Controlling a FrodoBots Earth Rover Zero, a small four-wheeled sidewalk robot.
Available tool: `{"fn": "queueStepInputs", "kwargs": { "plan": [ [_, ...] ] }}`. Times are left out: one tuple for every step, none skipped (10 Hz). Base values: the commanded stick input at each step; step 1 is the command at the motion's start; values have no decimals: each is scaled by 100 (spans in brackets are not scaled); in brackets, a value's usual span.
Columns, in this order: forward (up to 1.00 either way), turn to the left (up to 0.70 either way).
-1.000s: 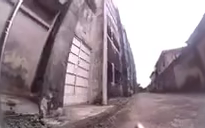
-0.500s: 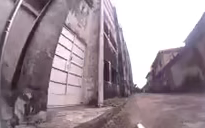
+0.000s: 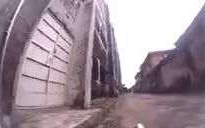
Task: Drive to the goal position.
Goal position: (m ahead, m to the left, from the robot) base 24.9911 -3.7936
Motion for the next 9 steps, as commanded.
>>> {"fn": "queueStepInputs", "kwargs": {
  "plan": [
    [75,-25],
    [75,-24],
    [75,-25],
    [75,-25],
    [75,-25],
    [75,-24],
    [75,-25],
    [75,-24],
    [75,-24]
  ]
}}
